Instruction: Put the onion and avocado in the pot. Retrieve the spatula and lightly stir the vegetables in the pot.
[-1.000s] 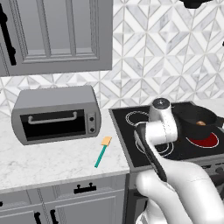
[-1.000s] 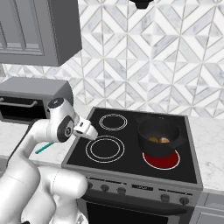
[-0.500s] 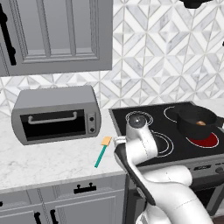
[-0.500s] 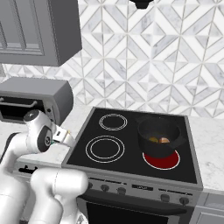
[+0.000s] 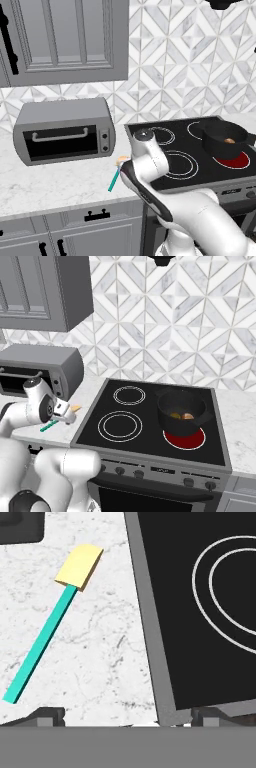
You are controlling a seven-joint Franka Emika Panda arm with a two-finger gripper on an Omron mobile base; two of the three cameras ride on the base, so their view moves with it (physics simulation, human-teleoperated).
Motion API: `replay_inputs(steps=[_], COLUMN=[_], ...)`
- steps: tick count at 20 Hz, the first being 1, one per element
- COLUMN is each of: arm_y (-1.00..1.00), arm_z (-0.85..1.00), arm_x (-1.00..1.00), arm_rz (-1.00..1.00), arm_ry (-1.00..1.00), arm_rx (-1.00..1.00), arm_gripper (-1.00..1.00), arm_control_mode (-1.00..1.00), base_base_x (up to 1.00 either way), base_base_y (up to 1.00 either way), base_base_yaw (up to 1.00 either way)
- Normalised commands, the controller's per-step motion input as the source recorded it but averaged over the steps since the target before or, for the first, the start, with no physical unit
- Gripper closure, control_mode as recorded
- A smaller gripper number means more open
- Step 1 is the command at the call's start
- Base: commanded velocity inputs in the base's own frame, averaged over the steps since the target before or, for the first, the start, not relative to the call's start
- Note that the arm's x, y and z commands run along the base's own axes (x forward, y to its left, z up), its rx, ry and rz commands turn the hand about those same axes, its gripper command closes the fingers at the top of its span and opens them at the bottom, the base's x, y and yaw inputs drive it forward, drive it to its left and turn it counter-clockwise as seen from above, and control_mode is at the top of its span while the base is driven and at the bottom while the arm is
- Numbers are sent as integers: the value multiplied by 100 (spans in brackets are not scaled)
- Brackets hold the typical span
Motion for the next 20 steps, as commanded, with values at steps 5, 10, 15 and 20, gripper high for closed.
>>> replay_inputs(steps=[5, 10, 15, 20], arm_y=[78, 44, 6, 14], arm_z=[0, -16, -30, -35], arm_x=[9, 0, 7, 3], arm_rz=[0, -1, -5, -3], arm_ry=[9, 7, 0, 0], arm_rx=[5, 0, 0, 0], arm_gripper=[-100, -100, -100, -100], arm_control_mode=[-100, -100, -100, -100], base_base_x=[0, 0, 0, 0], base_base_y=[0, 0, 0, 0], base_base_yaw=[0, 0, 0, 0])
